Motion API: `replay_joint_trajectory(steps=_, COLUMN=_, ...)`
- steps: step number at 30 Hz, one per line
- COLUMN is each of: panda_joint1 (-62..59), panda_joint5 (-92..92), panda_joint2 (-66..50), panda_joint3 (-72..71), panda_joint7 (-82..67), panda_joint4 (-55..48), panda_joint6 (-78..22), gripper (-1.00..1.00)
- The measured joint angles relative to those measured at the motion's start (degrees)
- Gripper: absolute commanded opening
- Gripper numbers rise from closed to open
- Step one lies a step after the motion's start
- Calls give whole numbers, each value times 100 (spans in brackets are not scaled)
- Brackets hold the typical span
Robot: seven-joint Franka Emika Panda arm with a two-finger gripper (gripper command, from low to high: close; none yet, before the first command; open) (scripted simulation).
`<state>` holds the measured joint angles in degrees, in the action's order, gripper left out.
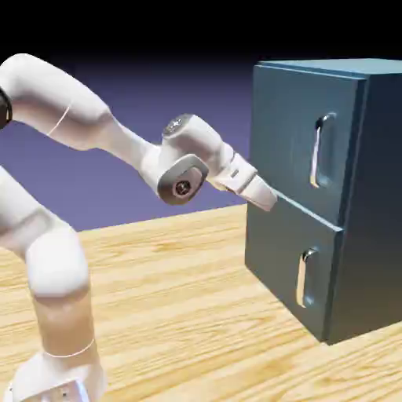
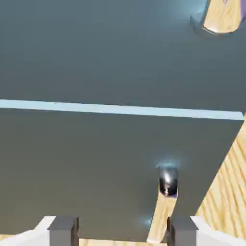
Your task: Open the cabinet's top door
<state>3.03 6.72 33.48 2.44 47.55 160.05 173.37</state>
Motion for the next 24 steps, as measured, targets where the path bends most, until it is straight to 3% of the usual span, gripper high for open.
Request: replay_joint_trajectory(steps=24, panda_joint1=2084, panda_joint5=5981, panda_joint2=732, panda_joint3=2172, panda_joint7=4530, panda_joint4=-843, panda_joint6=-571, gripper=0)
